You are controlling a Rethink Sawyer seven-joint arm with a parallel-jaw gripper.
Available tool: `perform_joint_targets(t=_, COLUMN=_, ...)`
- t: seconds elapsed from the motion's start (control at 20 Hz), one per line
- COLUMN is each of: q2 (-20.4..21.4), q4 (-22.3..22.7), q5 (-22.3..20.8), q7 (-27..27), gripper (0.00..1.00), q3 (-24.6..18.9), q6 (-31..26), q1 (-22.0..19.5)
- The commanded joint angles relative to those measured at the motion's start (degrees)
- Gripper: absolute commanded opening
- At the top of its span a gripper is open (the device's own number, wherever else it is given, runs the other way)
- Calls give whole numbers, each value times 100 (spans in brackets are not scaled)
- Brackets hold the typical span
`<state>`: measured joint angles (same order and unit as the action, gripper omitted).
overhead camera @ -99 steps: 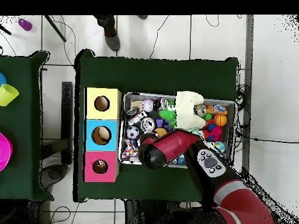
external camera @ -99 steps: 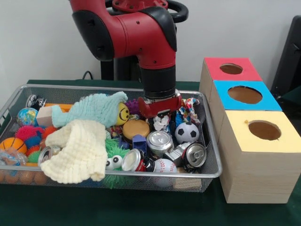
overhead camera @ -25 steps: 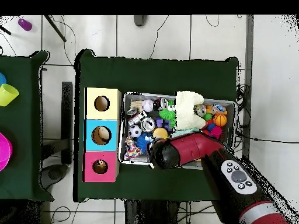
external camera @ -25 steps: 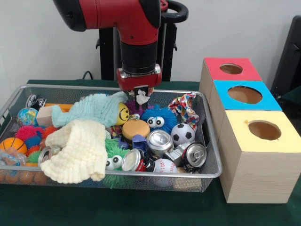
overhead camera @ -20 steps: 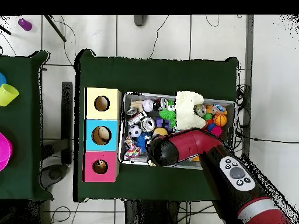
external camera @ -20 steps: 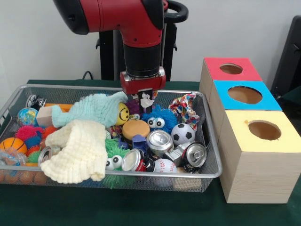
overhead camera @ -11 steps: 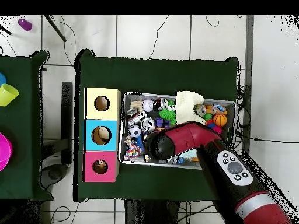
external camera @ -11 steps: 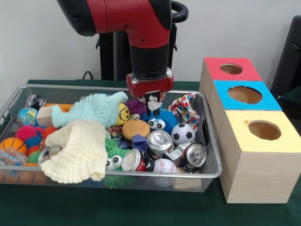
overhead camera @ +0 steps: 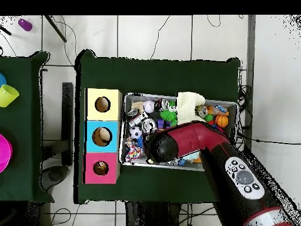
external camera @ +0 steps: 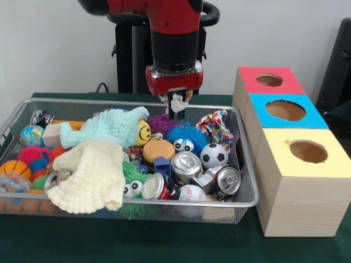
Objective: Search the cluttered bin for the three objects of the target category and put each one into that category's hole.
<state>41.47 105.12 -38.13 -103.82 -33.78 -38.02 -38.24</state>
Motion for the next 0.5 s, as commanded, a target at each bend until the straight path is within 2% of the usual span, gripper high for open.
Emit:
perform_joint_targets(t=0.05, q2=1967, q4=1184, q5=865, q7=1030, gripper=0, q3=-482, q6=-789, q1=-304)
perform_joint_targets(t=0.2, q2=2726, q4=1620, q5=1388, q7=1178, gripper=0, q3=-549, q6=-912, q1=-447)
perform_joint_targets(t=0.4, q2=3170, q4=1952, q5=1851, q7=1351, gripper=0, q3=-684, q6=-899, q1=-616)
perform_joint_targets(t=0.5, q2=3259, q4=2010, q5=1921, q7=1383, gripper=0, q3=-689, q6=-903, q1=-633)
